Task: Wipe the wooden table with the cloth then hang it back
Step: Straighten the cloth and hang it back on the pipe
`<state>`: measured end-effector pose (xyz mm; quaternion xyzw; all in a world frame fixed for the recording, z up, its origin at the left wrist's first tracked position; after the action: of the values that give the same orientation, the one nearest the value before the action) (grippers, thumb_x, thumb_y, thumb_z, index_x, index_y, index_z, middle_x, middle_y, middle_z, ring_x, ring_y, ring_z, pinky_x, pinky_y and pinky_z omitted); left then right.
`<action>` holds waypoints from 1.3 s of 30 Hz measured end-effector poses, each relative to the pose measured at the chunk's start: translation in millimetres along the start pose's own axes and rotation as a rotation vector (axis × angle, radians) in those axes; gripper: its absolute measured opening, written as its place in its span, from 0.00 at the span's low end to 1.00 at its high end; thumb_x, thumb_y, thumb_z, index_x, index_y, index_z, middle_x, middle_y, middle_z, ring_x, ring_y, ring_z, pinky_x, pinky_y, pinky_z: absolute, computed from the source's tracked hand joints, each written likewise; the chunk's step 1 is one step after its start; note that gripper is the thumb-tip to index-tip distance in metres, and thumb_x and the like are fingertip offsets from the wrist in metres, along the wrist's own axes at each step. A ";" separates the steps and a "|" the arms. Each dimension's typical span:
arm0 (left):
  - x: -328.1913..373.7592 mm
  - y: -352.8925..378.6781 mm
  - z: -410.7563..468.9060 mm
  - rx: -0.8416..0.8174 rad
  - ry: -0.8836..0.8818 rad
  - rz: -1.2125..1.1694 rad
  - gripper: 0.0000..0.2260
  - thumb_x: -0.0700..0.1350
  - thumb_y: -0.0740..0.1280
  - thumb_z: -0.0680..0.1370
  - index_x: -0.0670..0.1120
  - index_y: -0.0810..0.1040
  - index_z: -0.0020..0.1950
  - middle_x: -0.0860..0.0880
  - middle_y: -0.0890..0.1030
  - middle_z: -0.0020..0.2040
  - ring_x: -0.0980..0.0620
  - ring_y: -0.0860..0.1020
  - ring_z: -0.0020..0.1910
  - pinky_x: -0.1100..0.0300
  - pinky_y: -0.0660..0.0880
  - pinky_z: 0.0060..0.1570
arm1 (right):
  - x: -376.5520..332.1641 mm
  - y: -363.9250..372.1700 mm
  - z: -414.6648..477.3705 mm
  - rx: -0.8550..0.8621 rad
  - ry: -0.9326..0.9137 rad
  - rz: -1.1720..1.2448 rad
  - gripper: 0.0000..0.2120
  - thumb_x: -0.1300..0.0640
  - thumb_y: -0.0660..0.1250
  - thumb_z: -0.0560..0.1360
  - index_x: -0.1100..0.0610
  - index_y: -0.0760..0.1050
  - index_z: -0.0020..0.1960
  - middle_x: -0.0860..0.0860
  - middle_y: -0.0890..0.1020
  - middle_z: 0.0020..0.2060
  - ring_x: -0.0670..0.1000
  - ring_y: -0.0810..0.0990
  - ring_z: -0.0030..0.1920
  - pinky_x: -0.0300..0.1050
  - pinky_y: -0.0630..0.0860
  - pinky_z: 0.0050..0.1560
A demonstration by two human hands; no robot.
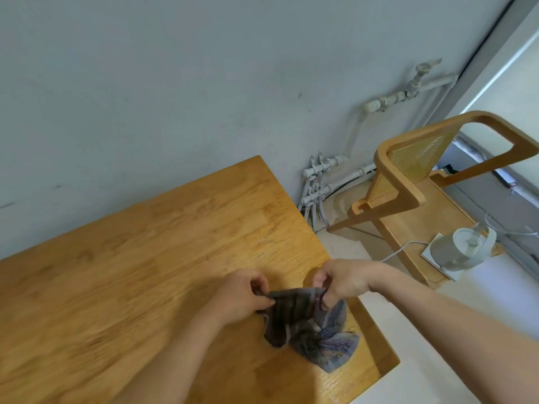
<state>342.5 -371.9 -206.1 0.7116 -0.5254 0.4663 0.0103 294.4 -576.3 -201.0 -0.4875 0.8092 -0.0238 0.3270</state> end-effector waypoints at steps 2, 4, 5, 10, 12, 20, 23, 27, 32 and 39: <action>4.1 -33.3 -4.4 0.018 0.013 -0.082 0.08 0.43 0.77 0.69 0.49 0.78 0.40 0.56 0.76 0.32 0.57 0.73 0.32 0.65 0.69 0.33 | -9.6 -22.2 -4.3 0.046 -0.040 0.024 0.04 0.57 0.75 0.70 0.51 0.81 0.38 0.42 0.81 0.33 0.43 0.78 0.38 0.44 0.75 0.46; 9.5 -65.1 -7.0 0.141 0.024 -0.160 0.07 0.43 0.78 0.68 0.50 0.80 0.39 0.56 0.76 0.31 0.55 0.74 0.33 0.62 0.70 0.35 | -24.3 -47.7 -5.9 0.179 -0.072 0.049 0.06 0.54 0.75 0.71 0.56 0.82 0.40 0.46 0.81 0.35 0.46 0.78 0.39 0.47 0.75 0.49; 14.0 -80.8 -8.3 0.247 0.041 -0.177 0.07 0.43 0.78 0.68 0.52 0.81 0.38 0.56 0.78 0.32 0.54 0.76 0.35 0.61 0.71 0.38 | -33.6 -63.2 -7.4 0.275 -0.090 0.061 0.08 0.53 0.74 0.72 0.58 0.83 0.41 0.47 0.81 0.34 0.45 0.77 0.37 0.45 0.74 0.46; 57.2 -147.5 -29.4 0.814 0.261 -0.107 0.10 0.41 0.75 0.70 0.55 0.79 0.35 0.58 0.80 0.35 0.56 0.77 0.37 0.62 0.70 0.39 | -97.9 -130.6 -48.0 0.876 -0.325 -0.155 0.08 0.53 0.72 0.74 0.57 0.84 0.42 0.52 0.83 0.41 0.52 0.80 0.43 0.48 0.76 0.44; 72.0 -159.0 -41.4 0.964 0.357 -0.009 0.06 0.41 0.75 0.69 0.52 0.81 0.38 0.56 0.79 0.36 0.56 0.76 0.38 0.67 0.68 0.38 | -113.1 -140.2 -62.9 1.046 -0.421 -0.341 0.08 0.53 0.72 0.74 0.58 0.84 0.43 0.52 0.82 0.46 0.53 0.78 0.46 0.51 0.75 0.45; 12.1 -64.6 -8.8 0.593 0.214 0.162 0.06 0.41 0.73 0.72 0.53 0.80 0.41 0.58 0.76 0.41 0.58 0.75 0.42 0.70 0.66 0.40 | -36.7 -70.6 -9.1 0.856 -0.200 -0.677 0.08 0.57 0.66 0.74 0.52 0.80 0.52 0.52 0.79 0.47 0.57 0.77 0.53 0.49 0.73 0.49; -17.7 -2.6 0.5 0.358 0.147 0.297 0.01 0.44 0.71 0.74 0.48 0.80 0.44 0.54 0.77 0.44 0.53 0.75 0.46 0.62 0.72 0.46 | 6.2 -20.7 8.8 0.671 -0.046 -0.721 0.10 0.55 0.62 0.75 0.50 0.78 0.54 0.49 0.79 0.52 0.54 0.75 0.58 0.47 0.69 0.54; -32.5 53.0 -4.1 0.130 0.164 0.419 0.07 0.51 0.67 0.77 0.52 0.80 0.52 0.56 0.76 0.47 0.55 0.72 0.50 0.58 0.72 0.51 | 48.7 26.9 7.4 0.602 0.082 -0.624 0.09 0.47 0.63 0.71 0.51 0.75 0.46 0.48 0.76 0.46 0.53 0.74 0.54 0.46 0.68 0.51; -33.2 74.3 -17.9 -0.019 0.113 0.366 0.12 0.53 0.68 0.76 0.52 0.81 0.58 0.54 0.80 0.55 0.54 0.77 0.53 0.61 0.74 0.51 | 78.4 51.0 -11.9 0.576 0.055 -0.563 0.09 0.50 0.65 0.67 0.50 0.73 0.46 0.48 0.72 0.46 0.52 0.72 0.54 0.45 0.66 0.45; -45.6 81.1 -32.1 -0.217 0.060 0.421 0.12 0.51 0.68 0.76 0.55 0.80 0.59 0.55 0.81 0.56 0.56 0.78 0.51 0.56 0.77 0.53 | 85.6 64.3 -25.0 0.236 0.105 -0.516 0.07 0.53 0.67 0.68 0.46 0.72 0.45 0.46 0.76 0.42 0.51 0.77 0.50 0.43 0.71 0.45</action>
<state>259.5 -358.3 -257.2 0.5668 -0.7087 0.4200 0.0050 204.3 -618.5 -247.7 -0.6339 0.6660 -0.2252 0.3223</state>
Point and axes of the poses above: each hand's wrist, its own z-axis towards the middle knuckle, its own y-axis out of the palm, x = y × z, the point moved 4 cm from there along z, towards the middle knuckle
